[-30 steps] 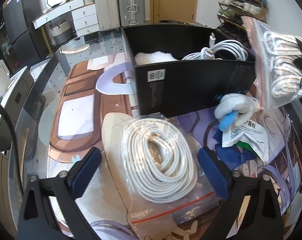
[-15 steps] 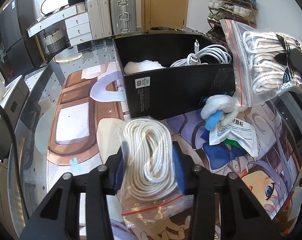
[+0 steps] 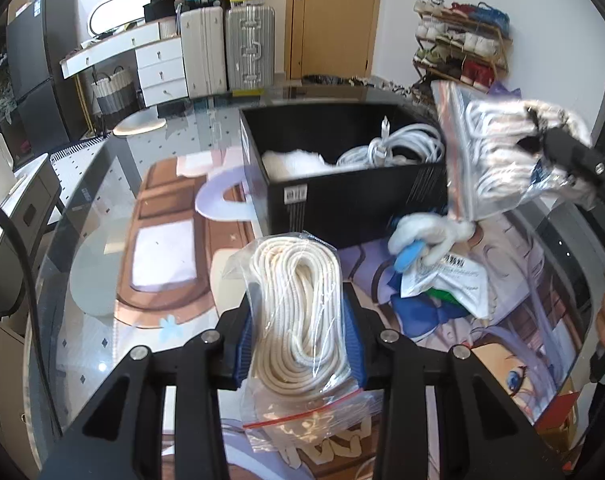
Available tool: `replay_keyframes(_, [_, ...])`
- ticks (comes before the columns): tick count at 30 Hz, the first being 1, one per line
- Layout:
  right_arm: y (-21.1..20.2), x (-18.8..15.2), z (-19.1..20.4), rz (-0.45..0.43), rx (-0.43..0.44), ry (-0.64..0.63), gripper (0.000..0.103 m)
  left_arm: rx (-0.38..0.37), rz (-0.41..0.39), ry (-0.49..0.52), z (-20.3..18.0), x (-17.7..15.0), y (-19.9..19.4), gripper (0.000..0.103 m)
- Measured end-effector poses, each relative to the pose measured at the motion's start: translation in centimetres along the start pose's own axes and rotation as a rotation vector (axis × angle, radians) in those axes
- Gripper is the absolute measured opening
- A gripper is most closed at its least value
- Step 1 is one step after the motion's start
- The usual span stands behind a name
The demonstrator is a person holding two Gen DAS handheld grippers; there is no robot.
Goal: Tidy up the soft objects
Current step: 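Carry the rope bag with the left tool while the right tool carries the adidas bag to the box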
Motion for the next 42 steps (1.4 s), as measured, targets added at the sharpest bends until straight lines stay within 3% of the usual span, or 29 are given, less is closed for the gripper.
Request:
replay_keyframes(21, [0.3,2.3,-1.4,-0.016,-0.090,0.028,0.022,-0.010,-0.159,0.008,0.3,6.4,-3.4,0.037])
replay_keyframes(32, [3.0,4.5,-2.3,0.009,-0.120,0.003,0.022,-0.022,-0.162,0.007,0.2,9.1,-1.5,0.037])
replay_keyframes(42, [7.3,5.6,-1.9,0.087,-0.130,-0.037,0.022,-0.021,-0.139,0.001,0.5,10.3,1.3,0.037])
Point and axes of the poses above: each gripper's, at about its wrist camera, not at the fingertips, and y roughly the way its jaws point, z to its left, x to its top, the point moved 8 cm from there along y, roughly the way its jaws point, and after that the axes turned 1 degree about -x, right-handed, at the moved point
